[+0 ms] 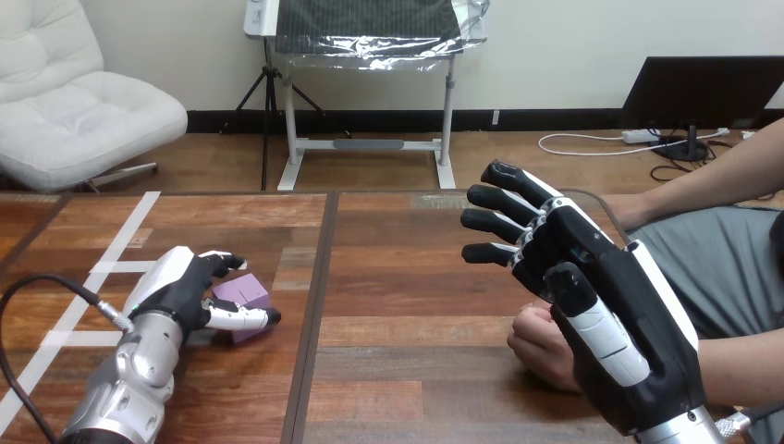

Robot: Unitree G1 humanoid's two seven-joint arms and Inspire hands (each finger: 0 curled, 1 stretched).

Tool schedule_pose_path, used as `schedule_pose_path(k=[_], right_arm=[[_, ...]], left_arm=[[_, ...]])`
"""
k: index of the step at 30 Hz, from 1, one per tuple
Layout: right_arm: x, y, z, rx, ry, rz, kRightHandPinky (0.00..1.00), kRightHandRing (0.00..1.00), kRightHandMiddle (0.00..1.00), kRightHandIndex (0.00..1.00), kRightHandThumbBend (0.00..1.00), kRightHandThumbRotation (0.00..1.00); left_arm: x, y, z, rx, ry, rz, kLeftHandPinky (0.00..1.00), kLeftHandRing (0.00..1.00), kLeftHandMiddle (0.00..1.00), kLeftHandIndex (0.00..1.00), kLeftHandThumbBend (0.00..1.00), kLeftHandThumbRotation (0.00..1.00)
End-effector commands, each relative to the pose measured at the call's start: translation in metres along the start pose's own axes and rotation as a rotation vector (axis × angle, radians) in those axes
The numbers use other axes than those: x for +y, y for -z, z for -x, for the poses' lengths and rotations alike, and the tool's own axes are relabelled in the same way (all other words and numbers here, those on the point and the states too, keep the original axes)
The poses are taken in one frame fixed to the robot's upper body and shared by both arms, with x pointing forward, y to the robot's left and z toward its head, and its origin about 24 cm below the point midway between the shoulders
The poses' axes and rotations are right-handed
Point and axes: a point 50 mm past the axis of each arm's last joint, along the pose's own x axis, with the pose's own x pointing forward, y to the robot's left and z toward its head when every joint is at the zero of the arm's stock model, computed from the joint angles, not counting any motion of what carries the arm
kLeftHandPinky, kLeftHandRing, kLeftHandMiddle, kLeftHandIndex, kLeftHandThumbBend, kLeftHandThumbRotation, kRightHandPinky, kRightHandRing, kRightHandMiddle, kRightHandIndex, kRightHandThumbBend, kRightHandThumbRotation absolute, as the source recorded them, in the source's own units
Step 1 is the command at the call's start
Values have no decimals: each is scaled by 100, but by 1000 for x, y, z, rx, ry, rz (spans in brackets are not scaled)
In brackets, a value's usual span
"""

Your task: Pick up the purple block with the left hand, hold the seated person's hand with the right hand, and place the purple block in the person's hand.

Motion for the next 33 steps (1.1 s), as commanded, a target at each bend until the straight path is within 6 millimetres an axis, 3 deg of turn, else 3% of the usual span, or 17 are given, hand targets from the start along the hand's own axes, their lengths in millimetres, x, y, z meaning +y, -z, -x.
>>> schedule_pose_path(k=[1,33], right_arm=[[0,-19,-14,-103,-38,32,74,83,85,87,88,70],[-1,-19,-13,-103,-35,32,74,83,85,87,88,69]], left_arm=[[16,-14,-4,-41,-40,-59,70,81,82,79,77,17],[16,-24,-5,-23,-69,-190,64,68,71,70,79,12]])
